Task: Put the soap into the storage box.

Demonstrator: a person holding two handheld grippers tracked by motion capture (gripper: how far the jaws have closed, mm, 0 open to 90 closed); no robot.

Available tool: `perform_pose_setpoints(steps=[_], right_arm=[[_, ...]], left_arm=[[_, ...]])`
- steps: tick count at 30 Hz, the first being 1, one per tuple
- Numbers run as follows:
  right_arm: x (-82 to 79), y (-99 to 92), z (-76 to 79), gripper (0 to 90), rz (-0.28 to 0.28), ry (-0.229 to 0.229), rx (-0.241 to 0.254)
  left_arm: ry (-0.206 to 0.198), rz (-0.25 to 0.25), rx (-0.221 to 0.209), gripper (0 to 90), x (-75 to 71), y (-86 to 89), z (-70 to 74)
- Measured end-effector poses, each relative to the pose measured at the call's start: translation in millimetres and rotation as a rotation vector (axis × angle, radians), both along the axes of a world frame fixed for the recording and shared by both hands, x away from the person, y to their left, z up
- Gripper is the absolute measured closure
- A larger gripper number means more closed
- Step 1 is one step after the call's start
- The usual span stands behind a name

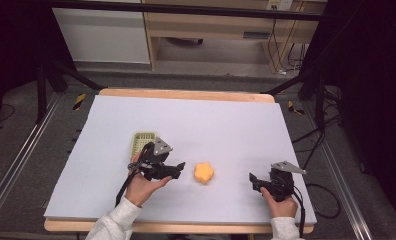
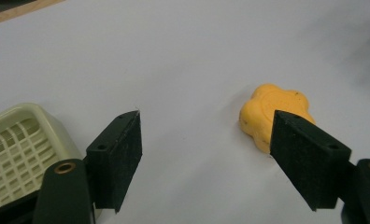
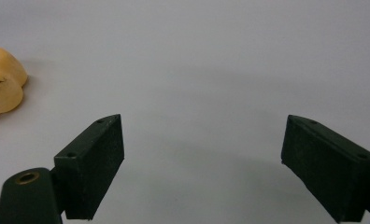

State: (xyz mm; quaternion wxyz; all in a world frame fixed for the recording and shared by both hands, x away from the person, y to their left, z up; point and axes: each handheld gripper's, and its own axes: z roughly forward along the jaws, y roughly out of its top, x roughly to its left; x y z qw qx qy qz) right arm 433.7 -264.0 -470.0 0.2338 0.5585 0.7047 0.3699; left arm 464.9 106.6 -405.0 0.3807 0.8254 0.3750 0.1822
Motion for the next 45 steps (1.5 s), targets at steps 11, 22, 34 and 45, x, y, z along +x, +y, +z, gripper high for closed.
perform_pose_setpoints(steps=[11, 22, 34, 45], right_arm=[[2.0, 2.9, -0.8, 13.4, 0.011, 0.002, -0.009], [2.8, 3.3, -0.3, 13.3, 0.016, -0.004, -0.014], [2.8, 3.2, -0.3, 13.3, 0.014, -0.002, -0.007], [2.8, 3.2, -0.5, 13.1, 0.015, 0.002, -0.007]], left_arm=[[0.041, -0.037, 0.009, 24.2, 7.9, -21.0, -6.0], [0.073, -0.073, 0.029, 23.6, 12.4, -42.4, -6.1], [0.1, -0.101, 0.055, 22.9, 16.1, -59.4, -11.0], [0.112, -0.121, 0.084, 21.5, 17.9, -72.8, -13.3]])
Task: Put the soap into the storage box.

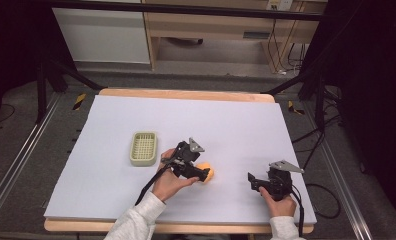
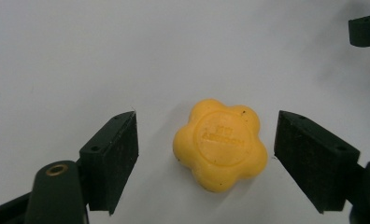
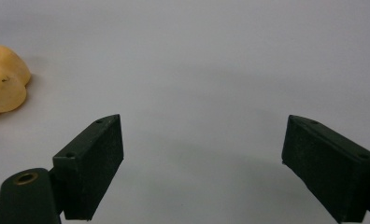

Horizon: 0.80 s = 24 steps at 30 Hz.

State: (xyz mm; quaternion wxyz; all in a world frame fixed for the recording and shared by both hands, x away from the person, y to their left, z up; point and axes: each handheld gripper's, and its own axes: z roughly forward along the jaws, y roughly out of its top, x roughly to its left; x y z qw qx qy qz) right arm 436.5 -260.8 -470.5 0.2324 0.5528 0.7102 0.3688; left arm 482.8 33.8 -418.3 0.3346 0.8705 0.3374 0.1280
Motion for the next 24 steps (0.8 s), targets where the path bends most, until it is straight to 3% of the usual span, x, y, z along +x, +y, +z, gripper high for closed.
perform_pose_setpoints(steps=[24], right_arm=[[0.3, 0.3, -0.6, 13.1, 0.008, 0.003, -0.006]], left_arm=[[0.059, -0.014, 0.072, 18.9, 6.6, -15.1, -17.8]])
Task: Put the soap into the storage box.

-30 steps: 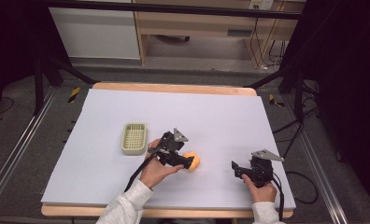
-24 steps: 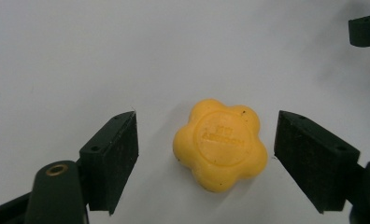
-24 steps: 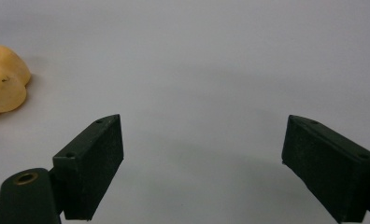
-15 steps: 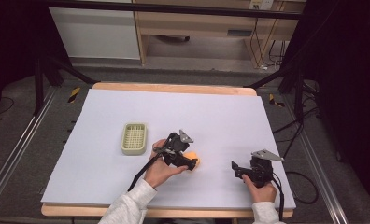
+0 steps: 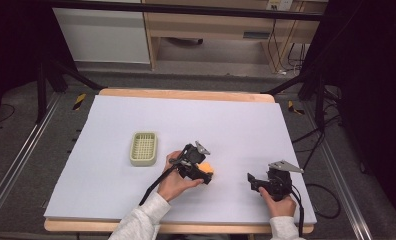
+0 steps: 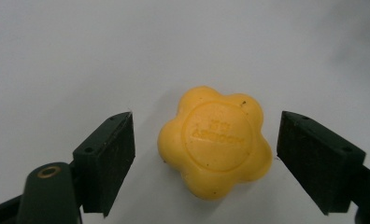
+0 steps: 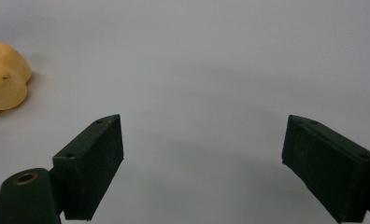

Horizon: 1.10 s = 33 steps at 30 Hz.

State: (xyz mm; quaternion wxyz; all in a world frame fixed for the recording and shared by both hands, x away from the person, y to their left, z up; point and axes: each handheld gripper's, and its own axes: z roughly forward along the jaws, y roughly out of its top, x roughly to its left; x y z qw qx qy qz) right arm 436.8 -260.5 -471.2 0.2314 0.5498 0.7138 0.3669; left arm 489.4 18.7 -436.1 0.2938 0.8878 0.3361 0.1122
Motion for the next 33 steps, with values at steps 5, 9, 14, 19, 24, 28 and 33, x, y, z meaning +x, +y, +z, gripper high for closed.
perform_pose_setpoints(steps=[5, 9, 14, 19, 24, 28, 33], right_arm=[[0.2, 0.1, -0.1, 13.1, -0.001, 0.0, 0.0], [0.1, 0.4, -0.2, 13.1, -0.001, 0.001, 0.0], [0.2, 0.6, -0.3, 13.1, 0.002, 0.003, -0.001], [0.2, 0.4, -0.3, 13.1, 0.001, 0.001, -0.001], [0.3, 0.5, -0.4, 13.1, 0.002, 0.003, -0.001], [0.3, 0.6, -0.4, 13.1, 0.003, 0.003, -0.001], [0.4, 0.6, -0.6, 13.1, 0.004, 0.003, -0.001]], left_arm=[[0.01, -0.005, 0.006, 18.7, -0.1, -3.7, -4.8], [0.018, -0.004, 0.012, 18.8, 0.8, -5.0, -7.2], [0.036, 0.0, 0.019, 19.3, 2.0, -7.2, -11.0], [0.052, -0.005, 0.04, 19.5, 3.4, -9.3, -14.7], [0.063, -0.004, 0.051, 20.8, 5.2, -9.8, -17.3], [0.069, 0.0, 0.053, 21.8, 6.9, -10.7, -20.0], [0.08, 0.002, 0.05, 22.8, 8.6, -12.3, -22.8]])
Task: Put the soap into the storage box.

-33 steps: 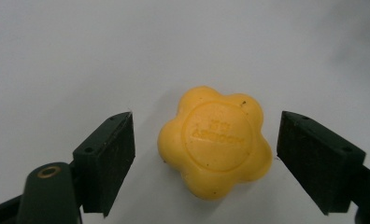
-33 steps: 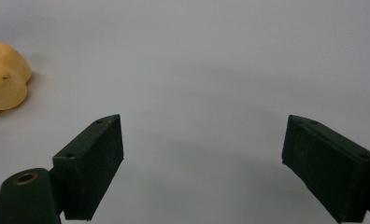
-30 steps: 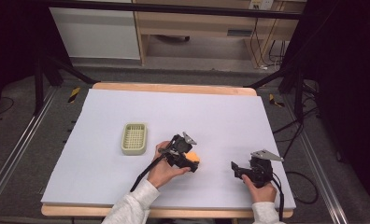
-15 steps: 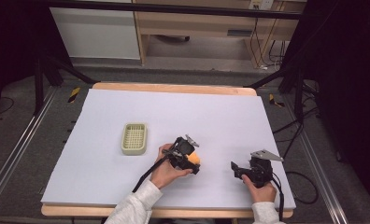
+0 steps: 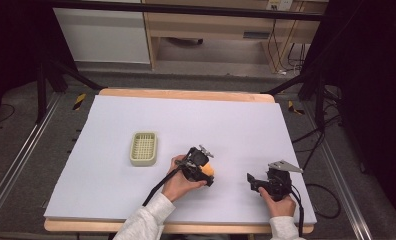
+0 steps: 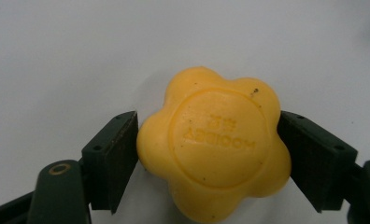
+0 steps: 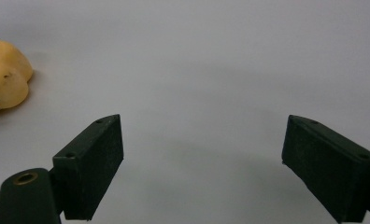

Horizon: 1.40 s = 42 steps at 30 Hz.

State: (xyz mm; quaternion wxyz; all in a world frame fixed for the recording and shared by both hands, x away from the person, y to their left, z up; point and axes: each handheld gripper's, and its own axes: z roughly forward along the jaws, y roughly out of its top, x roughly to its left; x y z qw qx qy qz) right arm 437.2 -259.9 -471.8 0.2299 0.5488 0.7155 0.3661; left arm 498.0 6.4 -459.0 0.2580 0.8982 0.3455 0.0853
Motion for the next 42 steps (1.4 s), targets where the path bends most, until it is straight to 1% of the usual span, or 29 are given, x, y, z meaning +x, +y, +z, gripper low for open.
perform_pose_setpoints(steps=[6, 13, 19, 24, 28, 30, 32, 36, 38, 39, 40, 42], right_arm=[[0.0, 0.1, 0.0, 13.1, 0.0, 0.001, 0.001], [0.0, 0.2, 0.1, 13.1, 0.002, 0.005, 0.004], [-0.1, 0.2, 0.1, 13.1, 0.001, 0.005, 0.005], [-0.1, 0.2, 0.2, 13.1, 0.001, 0.004, 0.005], [0.1, -0.1, -0.1, 13.1, 0.001, 0.001, 0.001], [-0.2, 0.1, 0.3, 13.1, 0.002, 0.006, 0.008], [-0.1, 0.2, 0.2, 13.1, 0.001, 0.006, 0.006], [-0.2, 0.1, 0.3, 13.1, 0.002, 0.006, 0.007], [0.1, -0.2, 0.0, 13.1, 0.001, 0.002, 0.002], [0.1, -0.2, 0.0, 13.1, 0.001, 0.002, 0.002], [0.1, -0.2, -0.1, 13.1, 0.002, 0.002, 0.001], [0.0, -0.1, 0.0, 13.1, 0.002, 0.003, 0.001]], left_arm=[[0.011, 0.001, 0.004, 24.2, 1.5, -2.2, -2.9], [0.006, 0.006, 0.012, 24.9, 1.3, -3.5, -3.0], [-0.004, 0.018, 0.024, 25.4, -0.6, -5.9, -3.5], [-0.005, 0.029, 0.025, 25.7, -1.1, -6.5, -3.6], [-0.01, 0.032, 0.023, 25.8, -1.5, -6.5, -3.8], [-0.011, 0.033, 0.023, 25.9, -1.6, -6.5, -3.8], [-0.012, 0.03, 0.028, 25.9, -1.8, -6.4, -3.4], [-0.021, 0.029, 0.029, 25.9, -2.9, -7.1, -3.5], [-0.022, 0.025, 0.032, 25.9, -3.2, -6.3, -2.6], [-0.02, 0.027, 0.023, 25.9, -3.7, -5.0, -1.3], [-0.021, 0.024, 0.026, 25.9, -3.7, -3.4, 0.2], [-0.024, 0.026, 0.015, 26.0, -4.3, 0.0, 3.3]])
